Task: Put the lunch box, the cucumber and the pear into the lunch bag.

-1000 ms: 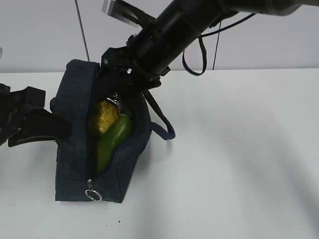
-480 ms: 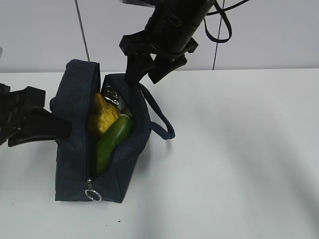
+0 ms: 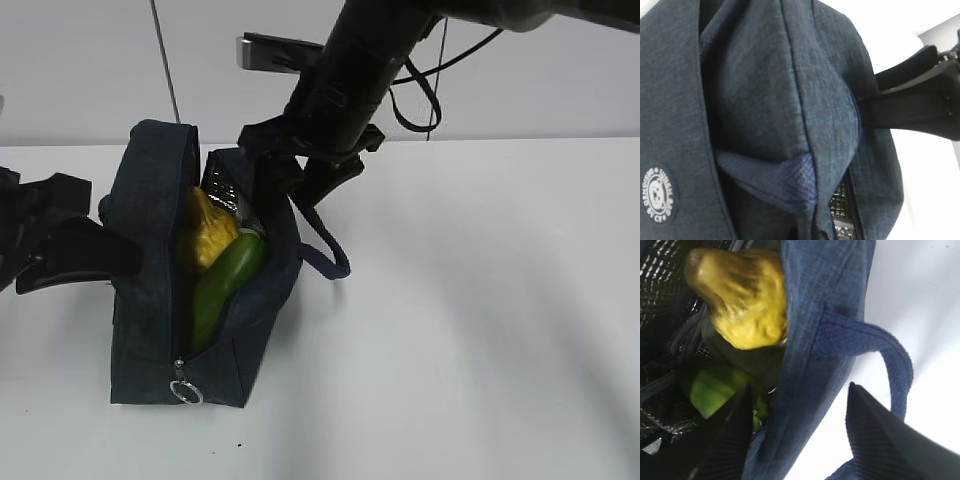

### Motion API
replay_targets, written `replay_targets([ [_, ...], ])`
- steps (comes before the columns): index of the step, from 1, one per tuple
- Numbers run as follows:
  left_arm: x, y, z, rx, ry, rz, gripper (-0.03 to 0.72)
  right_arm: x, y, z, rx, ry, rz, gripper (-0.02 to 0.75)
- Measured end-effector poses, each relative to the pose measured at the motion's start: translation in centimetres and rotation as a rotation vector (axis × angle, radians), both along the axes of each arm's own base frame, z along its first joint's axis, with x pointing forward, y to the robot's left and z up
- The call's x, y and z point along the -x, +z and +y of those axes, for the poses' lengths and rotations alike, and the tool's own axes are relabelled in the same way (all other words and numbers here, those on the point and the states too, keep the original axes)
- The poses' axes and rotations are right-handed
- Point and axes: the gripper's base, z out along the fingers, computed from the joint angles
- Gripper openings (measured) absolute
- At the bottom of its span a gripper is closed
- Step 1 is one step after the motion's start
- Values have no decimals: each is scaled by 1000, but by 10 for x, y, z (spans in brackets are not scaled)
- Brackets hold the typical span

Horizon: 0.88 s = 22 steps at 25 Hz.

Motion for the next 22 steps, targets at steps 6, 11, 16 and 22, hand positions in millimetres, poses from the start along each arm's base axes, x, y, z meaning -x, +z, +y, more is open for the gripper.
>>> replay_targets([
  [6, 0, 0, 0, 0, 0, 0, -15, -2, -7, 1, 9, 0, 13, 316],
  [11, 0, 0, 0, 0, 1, -1, -15, -2, -7, 0, 21, 22, -3, 40],
  [16, 0, 0, 0, 1, 1, -3, -15, -3, -9, -3, 53, 33, -23, 6],
  [22, -5, 1, -4, 25, -33, 3, -15, -6, -9, -9, 133, 42, -67, 6],
])
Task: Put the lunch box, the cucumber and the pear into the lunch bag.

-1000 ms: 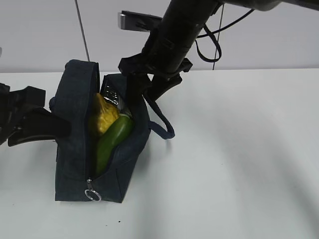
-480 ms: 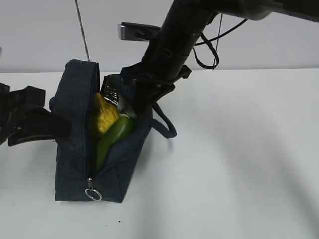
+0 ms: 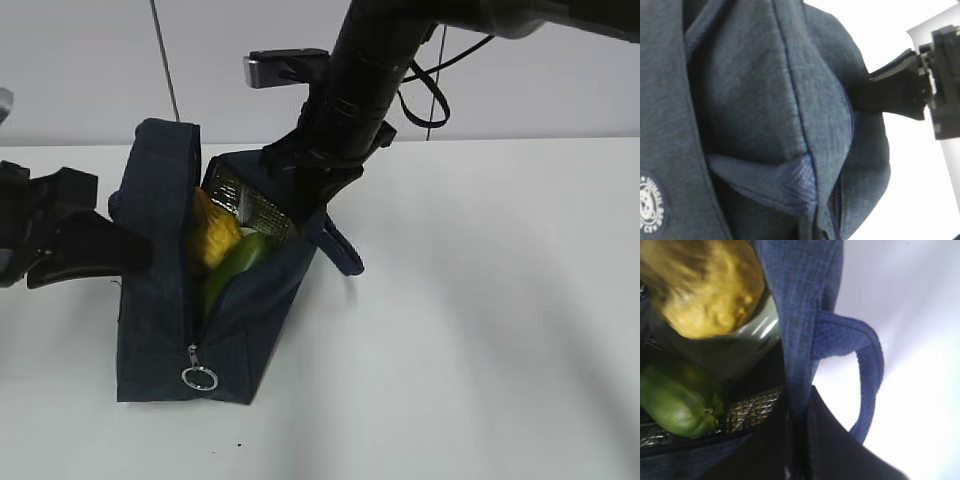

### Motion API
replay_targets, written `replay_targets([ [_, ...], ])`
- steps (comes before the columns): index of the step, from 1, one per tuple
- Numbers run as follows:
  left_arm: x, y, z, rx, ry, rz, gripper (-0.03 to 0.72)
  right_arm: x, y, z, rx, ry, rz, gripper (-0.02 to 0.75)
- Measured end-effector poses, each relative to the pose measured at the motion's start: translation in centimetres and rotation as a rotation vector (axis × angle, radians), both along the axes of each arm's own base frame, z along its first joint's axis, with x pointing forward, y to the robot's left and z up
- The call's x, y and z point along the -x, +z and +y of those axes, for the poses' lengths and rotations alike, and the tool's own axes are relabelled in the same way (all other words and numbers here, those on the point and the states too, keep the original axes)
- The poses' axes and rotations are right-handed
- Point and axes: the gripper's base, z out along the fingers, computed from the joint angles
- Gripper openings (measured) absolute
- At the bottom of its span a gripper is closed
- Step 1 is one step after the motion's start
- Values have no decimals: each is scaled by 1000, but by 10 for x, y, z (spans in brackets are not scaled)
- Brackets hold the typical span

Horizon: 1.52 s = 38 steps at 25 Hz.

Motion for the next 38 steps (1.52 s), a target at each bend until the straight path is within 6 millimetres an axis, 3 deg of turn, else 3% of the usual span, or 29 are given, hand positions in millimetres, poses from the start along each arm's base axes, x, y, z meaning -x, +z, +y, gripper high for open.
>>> replay_targets([
  [7, -24, 12, -12, 44, -67, 5, -15, 3, 27, -17, 126, -13, -122, 6],
  [14, -34, 9, -64, 38, -222, 9, -15, 16, 64, -34, 191, -42, -215, 6],
  [17, -34, 5, -75, 28, -239, 5, -15, 20, 60, -38, 217, -38, -203, 6],
  [23, -35, 3, -76, 14, -240, 1, -15, 26, 33, -43, 273, -26, -125, 6],
  [31, -34, 1, -75, -18, -263, -5, -15, 29, 32, -38, 212, -33, -94, 9],
  [34, -33, 2, -75, -9, -269, 3, -15, 28, 32, -38, 208, -34, -98, 61],
  [38, -32, 2, -76, -2, -275, 10, -15, 27, 33, -33, 157, -38, -110, 260],
])
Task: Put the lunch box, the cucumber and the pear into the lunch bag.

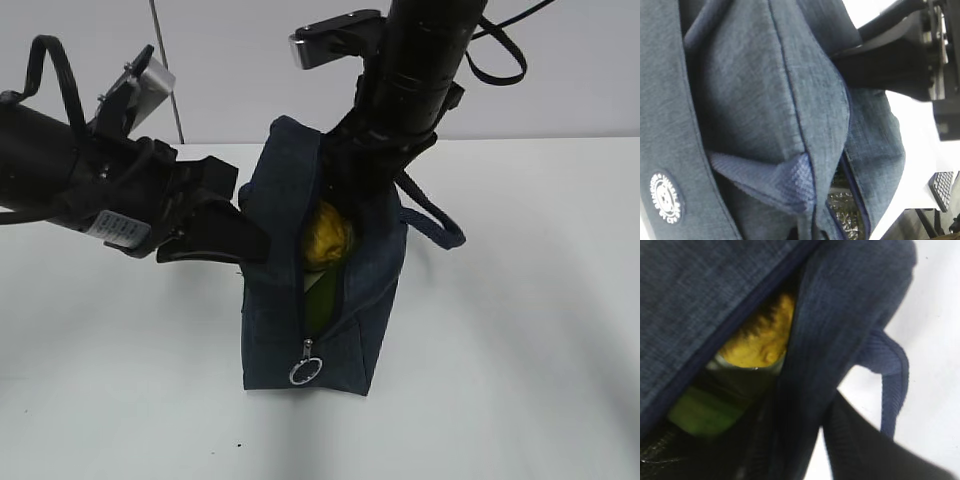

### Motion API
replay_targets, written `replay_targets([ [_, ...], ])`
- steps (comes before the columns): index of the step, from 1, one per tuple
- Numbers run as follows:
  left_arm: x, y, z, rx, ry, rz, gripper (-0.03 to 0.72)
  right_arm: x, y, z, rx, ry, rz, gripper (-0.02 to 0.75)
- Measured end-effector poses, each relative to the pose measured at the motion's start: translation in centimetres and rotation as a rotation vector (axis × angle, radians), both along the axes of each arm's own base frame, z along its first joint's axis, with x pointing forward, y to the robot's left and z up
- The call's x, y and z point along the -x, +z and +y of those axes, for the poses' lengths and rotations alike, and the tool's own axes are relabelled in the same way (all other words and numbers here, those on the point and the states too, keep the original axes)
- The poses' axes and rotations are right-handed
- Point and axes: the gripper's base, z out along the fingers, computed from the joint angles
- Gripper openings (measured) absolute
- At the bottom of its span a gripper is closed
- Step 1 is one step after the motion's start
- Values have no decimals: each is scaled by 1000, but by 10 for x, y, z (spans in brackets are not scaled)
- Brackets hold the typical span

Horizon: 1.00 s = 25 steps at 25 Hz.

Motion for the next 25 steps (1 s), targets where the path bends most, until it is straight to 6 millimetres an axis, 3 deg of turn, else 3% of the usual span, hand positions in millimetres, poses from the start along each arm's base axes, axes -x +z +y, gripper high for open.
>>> replay_targets([
  [4, 0, 0, 0, 1, -3, 2, -15, 0, 0, 1, -17, 0, 2, 465],
  [7, 0, 0, 0, 1, -3, 2, -15, 1, 1, 3, -31, -1, 11, 527],
  [16, 0, 0, 0, 1, -5, 3, -15, 5, 10, 3, -53, 17, 19, 545],
  [25, 1, 0, 0, 2, -8, 6, -15, 39, 79, -9, -167, 25, -113, 544],
])
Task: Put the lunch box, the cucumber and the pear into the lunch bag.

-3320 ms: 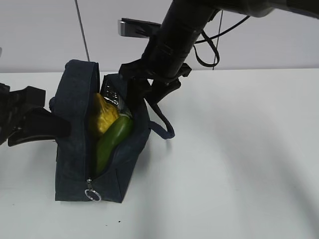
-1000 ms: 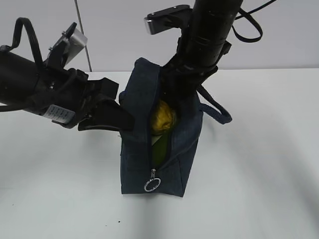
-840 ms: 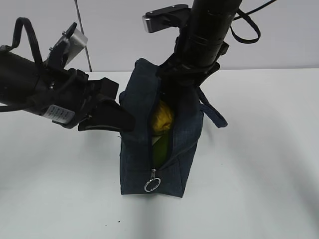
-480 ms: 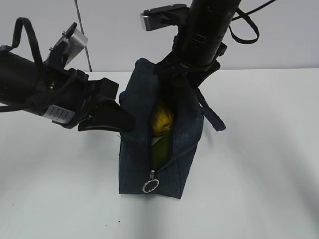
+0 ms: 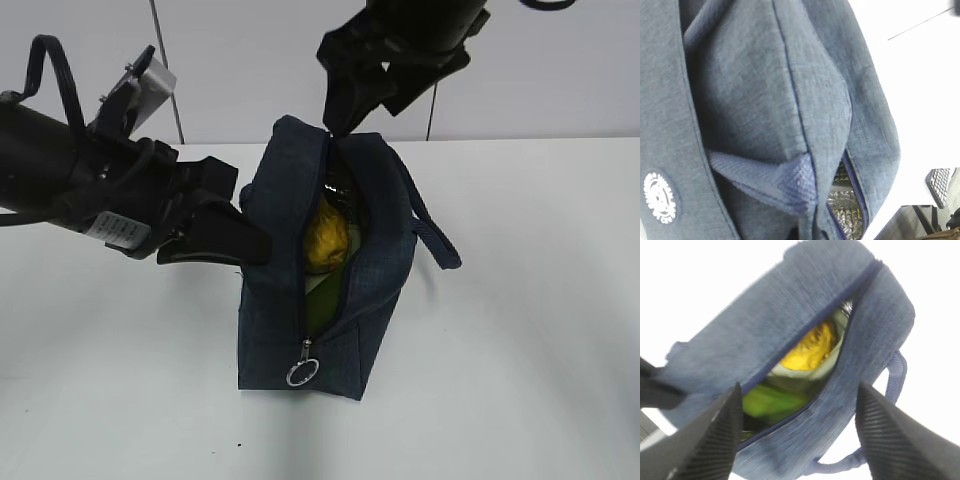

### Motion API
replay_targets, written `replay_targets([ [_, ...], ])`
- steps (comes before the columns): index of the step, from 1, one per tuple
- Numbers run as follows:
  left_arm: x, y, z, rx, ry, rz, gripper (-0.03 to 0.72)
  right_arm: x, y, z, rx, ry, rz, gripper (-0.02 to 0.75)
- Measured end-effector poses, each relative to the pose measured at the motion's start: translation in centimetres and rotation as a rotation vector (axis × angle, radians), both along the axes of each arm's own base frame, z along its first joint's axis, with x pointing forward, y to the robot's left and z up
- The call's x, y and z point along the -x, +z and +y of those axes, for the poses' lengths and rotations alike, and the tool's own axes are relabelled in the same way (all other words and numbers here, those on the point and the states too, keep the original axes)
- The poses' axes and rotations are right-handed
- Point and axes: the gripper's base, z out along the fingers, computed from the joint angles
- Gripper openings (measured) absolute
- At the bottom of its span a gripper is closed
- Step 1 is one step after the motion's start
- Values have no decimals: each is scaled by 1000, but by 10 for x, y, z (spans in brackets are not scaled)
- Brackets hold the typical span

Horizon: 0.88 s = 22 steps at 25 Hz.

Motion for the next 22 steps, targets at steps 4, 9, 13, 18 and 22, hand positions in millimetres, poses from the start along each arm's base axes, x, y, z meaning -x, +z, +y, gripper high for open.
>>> replay_targets([
  [4, 0, 0, 0, 0, 0, 0, -15, 24, 34, -5, -105, 15, -41, 544],
  [9, -1, 0, 0, -3, 10, -7, -15, 59, 72, -17, -201, 33, -105, 544],
  [13, -1, 0, 0, -3, 11, -8, -15, 86, 78, -30, -202, 56, -121, 544],
  [18, -1, 0, 0, -3, 11, -9, -15, 125, 57, -46, -191, 76, -56, 544],
  [22, -1, 0, 0, -3, 11, -9, -15, 157, 34, -60, -249, 50, -70, 544],
])
